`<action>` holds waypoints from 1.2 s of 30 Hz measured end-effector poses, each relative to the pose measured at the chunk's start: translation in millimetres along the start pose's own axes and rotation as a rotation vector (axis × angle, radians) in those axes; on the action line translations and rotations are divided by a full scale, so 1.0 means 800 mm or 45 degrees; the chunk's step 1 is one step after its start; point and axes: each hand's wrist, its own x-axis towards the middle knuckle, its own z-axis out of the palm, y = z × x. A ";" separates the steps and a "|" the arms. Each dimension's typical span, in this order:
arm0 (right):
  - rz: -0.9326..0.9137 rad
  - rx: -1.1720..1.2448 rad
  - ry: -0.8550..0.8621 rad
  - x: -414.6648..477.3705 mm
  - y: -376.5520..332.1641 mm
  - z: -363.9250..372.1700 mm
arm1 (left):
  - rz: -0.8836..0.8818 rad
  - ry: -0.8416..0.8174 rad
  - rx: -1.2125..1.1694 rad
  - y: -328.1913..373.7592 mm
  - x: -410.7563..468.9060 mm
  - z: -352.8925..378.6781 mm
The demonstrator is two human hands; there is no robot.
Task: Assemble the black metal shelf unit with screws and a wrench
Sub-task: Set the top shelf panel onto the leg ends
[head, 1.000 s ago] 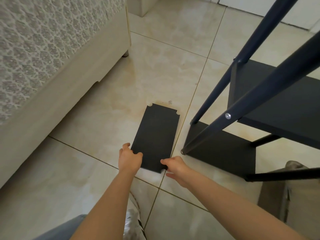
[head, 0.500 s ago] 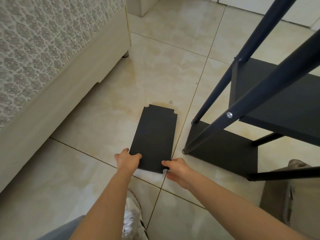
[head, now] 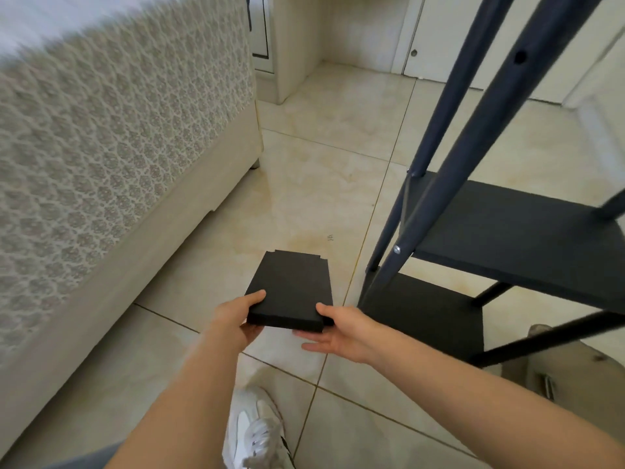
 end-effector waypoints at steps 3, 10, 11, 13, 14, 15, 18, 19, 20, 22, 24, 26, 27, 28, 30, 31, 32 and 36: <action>-0.058 -0.067 -0.137 -0.046 -0.014 0.008 | -0.027 -0.065 0.014 0.022 -0.047 -0.010; -0.240 -0.186 -0.253 -0.164 -0.055 -0.013 | 0.088 -0.322 0.178 0.060 -0.143 -0.032; -0.253 -0.196 -0.257 -0.181 -0.058 -0.018 | 0.121 -0.364 0.190 0.063 -0.155 -0.034; -0.257 -0.222 -0.275 -0.216 -0.062 -0.031 | 0.200 -0.418 0.177 0.070 -0.175 -0.036; -0.251 -0.245 -0.292 -0.234 -0.063 -0.038 | 0.246 -0.426 0.157 0.073 -0.183 -0.037; -0.247 -0.277 -0.312 -0.251 -0.065 -0.046 | 0.291 -0.431 0.134 0.076 -0.191 -0.037; -0.240 -0.432 -0.384 -0.301 -0.073 -0.077 | 0.366 -0.462 0.025 0.083 -0.214 -0.036; -0.242 -0.491 -0.410 -0.317 -0.076 -0.088 | 0.364 -0.472 -0.028 0.085 -0.223 -0.036; -0.251 -0.542 -0.429 -0.332 -0.080 -0.100 | 0.356 -0.480 -0.069 0.088 -0.232 -0.037; -0.271 -0.617 -0.419 -0.360 -0.086 -0.121 | 0.333 -0.518 -0.081 0.093 -0.251 -0.042; -0.300 -0.650 -0.357 -0.380 -0.087 -0.141 | 0.325 -0.573 -0.033 0.095 -0.270 -0.045; -0.342 -0.665 -0.295 -0.394 -0.087 -0.160 | 0.353 -0.616 0.056 0.095 -0.291 -0.043; -0.363 -0.668 -0.259 -0.400 -0.087 -0.167 | 0.385 -0.628 0.108 0.095 -0.300 -0.039; -0.383 -0.663 -0.218 -0.406 -0.085 -0.173 | 0.425 -0.637 0.153 0.095 -0.309 -0.034; -0.428 -0.581 -0.108 -0.415 -0.079 -0.181 | 0.488 -0.658 0.189 0.095 -0.323 -0.026; -0.456 -0.472 -0.048 -0.418 -0.075 -0.187 | 0.506 -0.668 0.190 0.095 -0.329 -0.024; -0.482 -0.320 -0.004 -0.419 -0.070 -0.193 | 0.523 -0.677 0.189 0.095 -0.333 -0.022; -0.512 0.071 0.017 -0.431 -0.043 -0.211 | 0.590 -0.714 0.185 0.091 -0.348 -0.020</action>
